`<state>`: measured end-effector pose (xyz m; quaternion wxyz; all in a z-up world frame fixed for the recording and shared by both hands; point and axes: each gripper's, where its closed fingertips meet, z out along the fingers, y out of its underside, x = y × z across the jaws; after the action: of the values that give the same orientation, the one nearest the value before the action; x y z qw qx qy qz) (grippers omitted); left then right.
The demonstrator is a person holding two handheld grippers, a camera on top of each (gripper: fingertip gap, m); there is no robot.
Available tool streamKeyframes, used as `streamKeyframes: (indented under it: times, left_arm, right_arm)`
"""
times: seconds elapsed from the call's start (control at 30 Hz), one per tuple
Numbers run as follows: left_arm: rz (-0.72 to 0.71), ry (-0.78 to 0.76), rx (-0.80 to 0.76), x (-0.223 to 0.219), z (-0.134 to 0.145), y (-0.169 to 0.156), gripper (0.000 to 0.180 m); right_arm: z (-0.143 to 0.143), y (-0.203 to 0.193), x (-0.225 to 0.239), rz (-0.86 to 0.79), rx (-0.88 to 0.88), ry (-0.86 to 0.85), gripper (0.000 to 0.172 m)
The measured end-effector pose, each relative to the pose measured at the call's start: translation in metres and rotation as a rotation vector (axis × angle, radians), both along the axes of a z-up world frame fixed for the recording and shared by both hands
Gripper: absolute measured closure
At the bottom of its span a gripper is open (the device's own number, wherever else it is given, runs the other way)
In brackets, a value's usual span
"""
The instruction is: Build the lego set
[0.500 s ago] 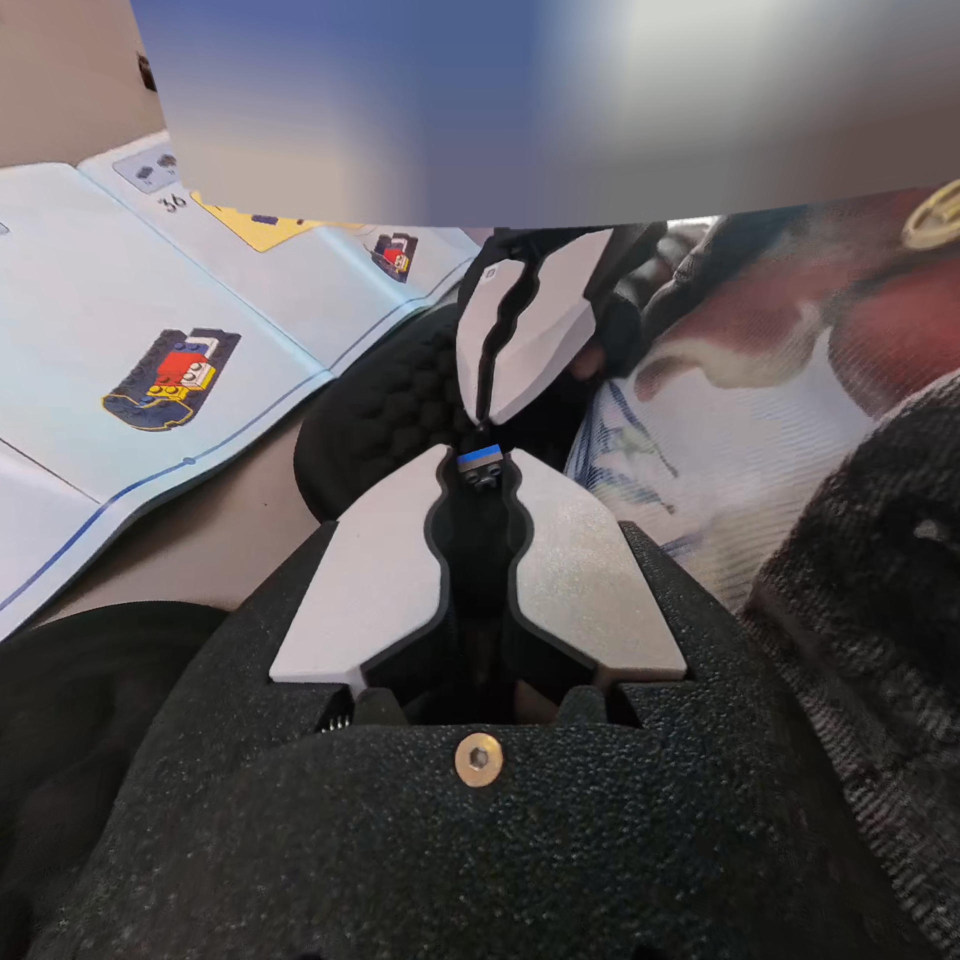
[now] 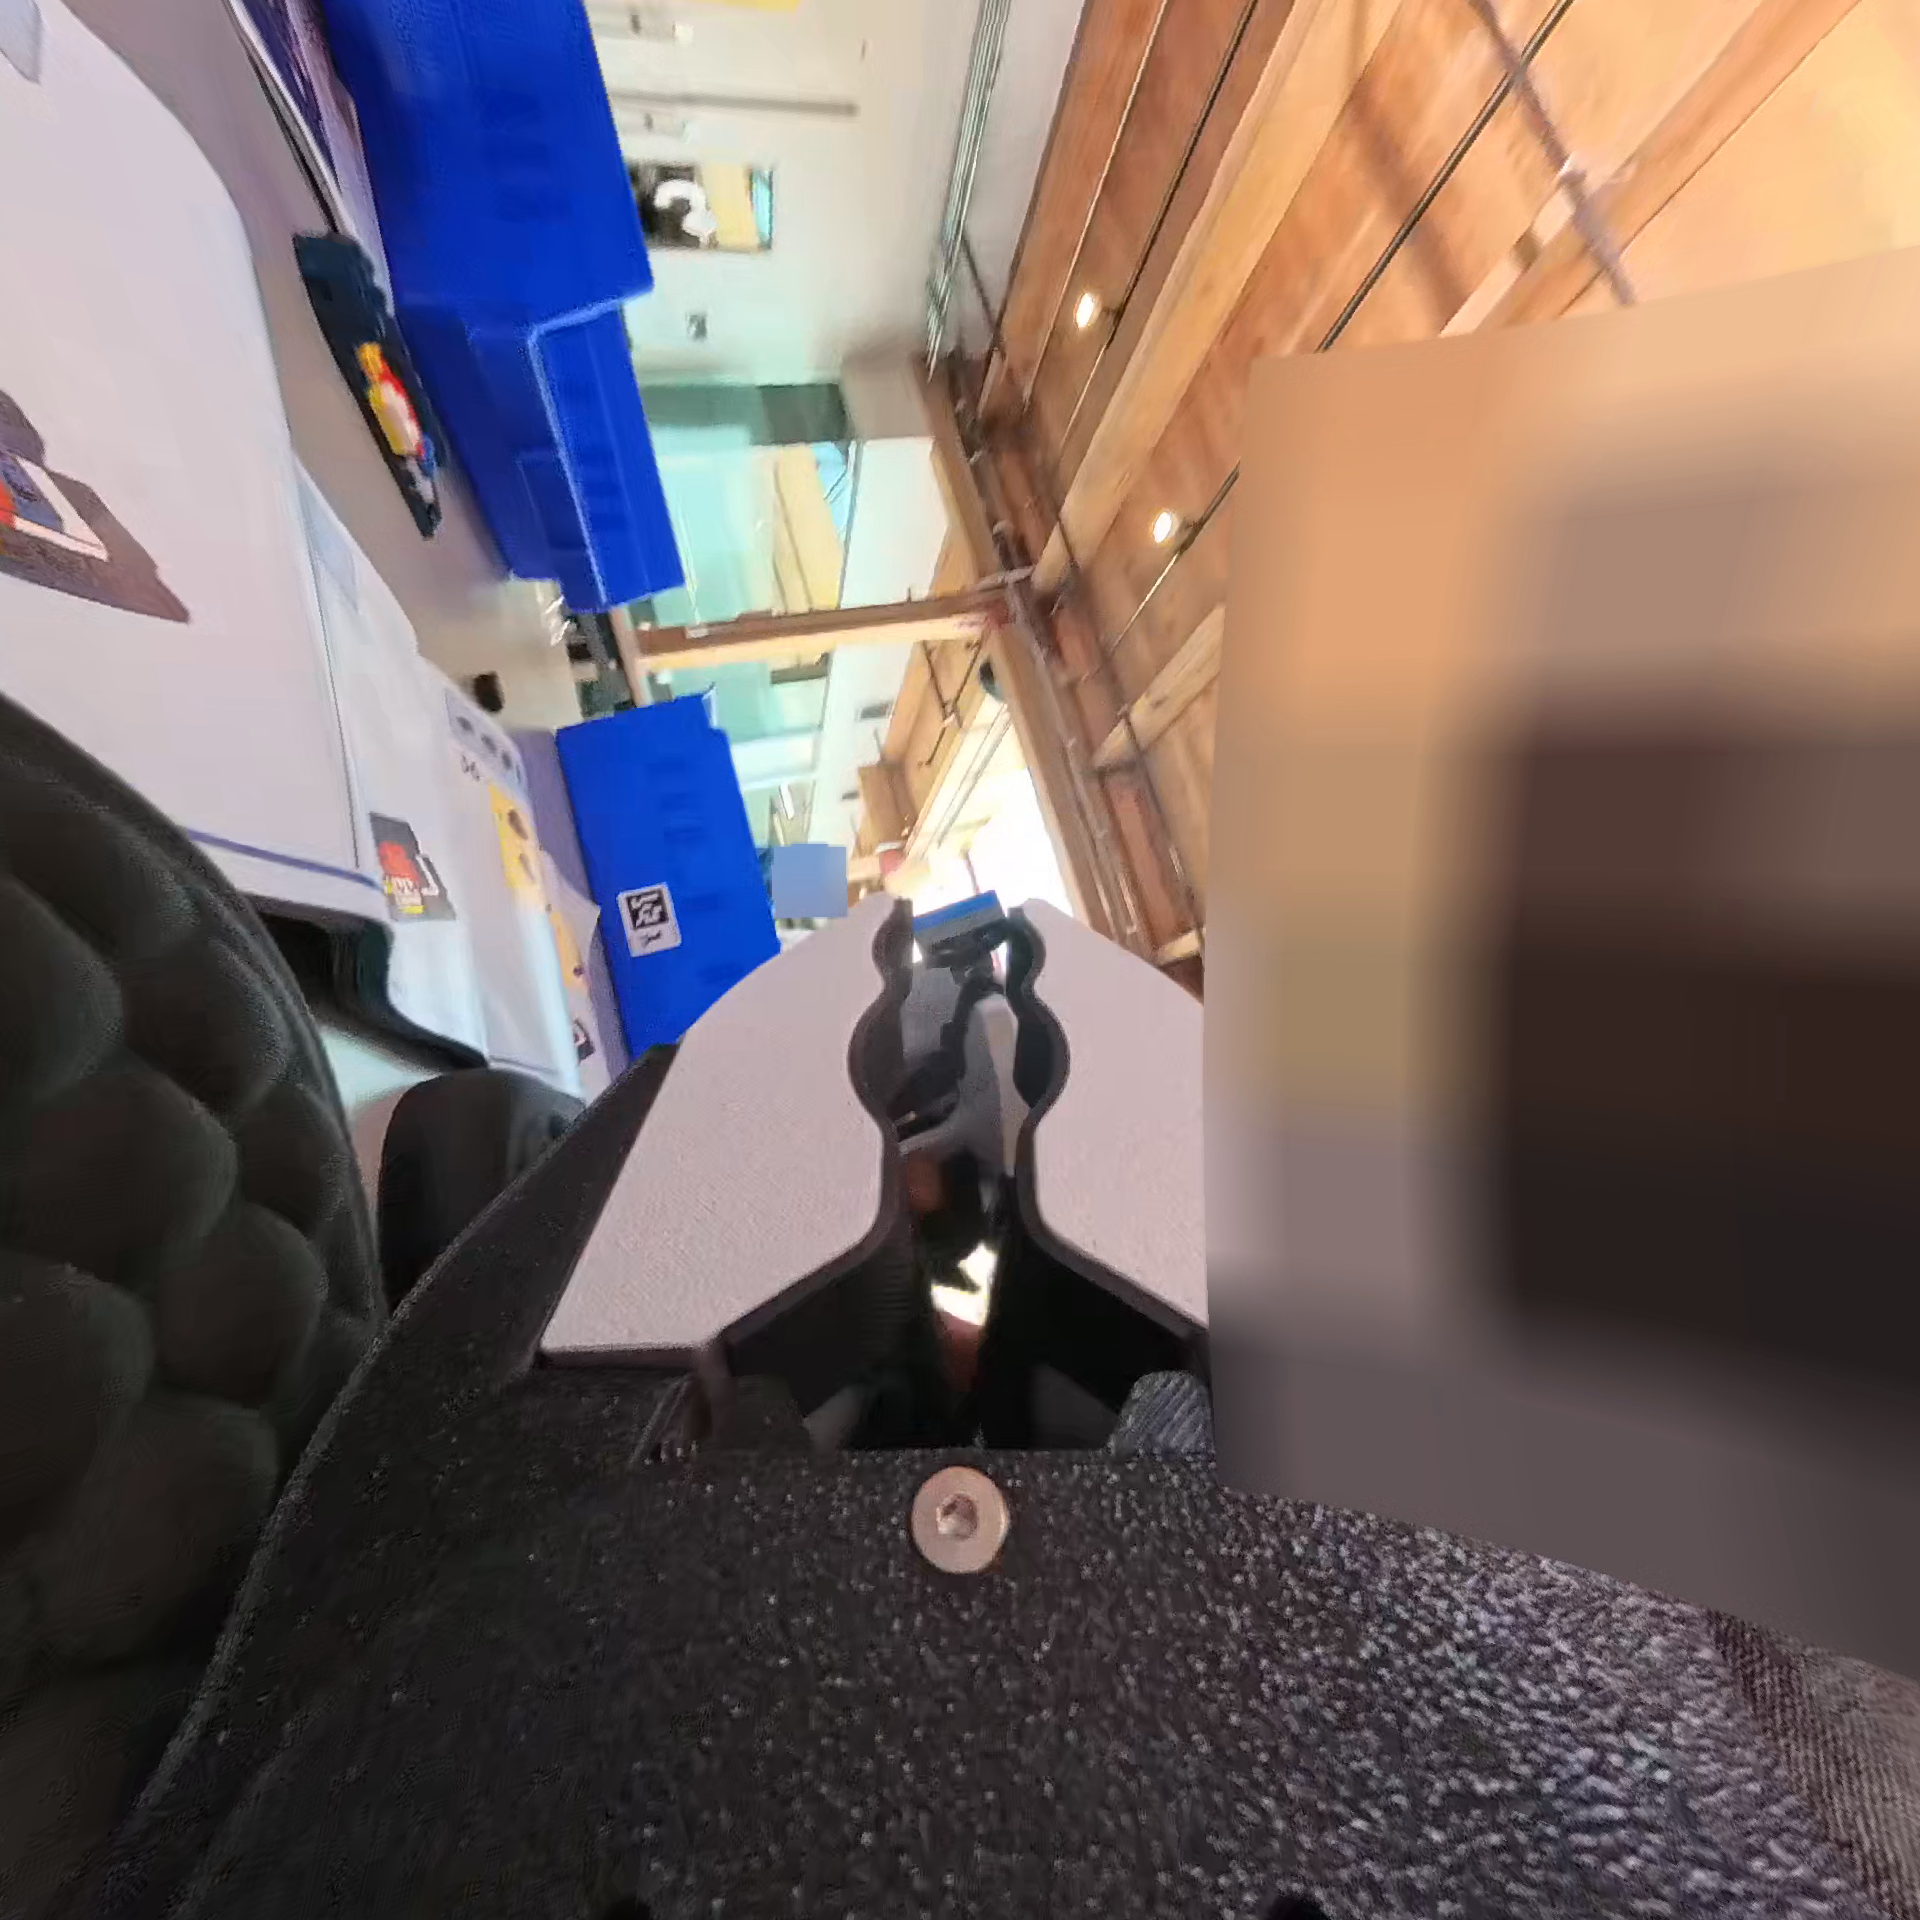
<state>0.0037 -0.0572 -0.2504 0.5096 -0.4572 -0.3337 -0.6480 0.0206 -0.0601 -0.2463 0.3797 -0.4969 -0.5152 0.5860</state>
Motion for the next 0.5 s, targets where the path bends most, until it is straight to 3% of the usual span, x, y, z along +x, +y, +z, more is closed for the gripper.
streamKeyframes:
  times: [0.23, 0.5]
  left_arm:
    - [0.101, -0.003, 0.011, -0.011, 0.0, 0.002, 0.164]
    - [0.085, -0.066, -0.02, -0.011, -0.003, 0.005, 0.164]
  right_arm:
    - [-0.001, 0.001, -0.01, -0.127, 0.115, 0.005, 0.169]
    - [-0.005, 0.001, -0.022, -0.14, 0.109, -0.006, 0.169]
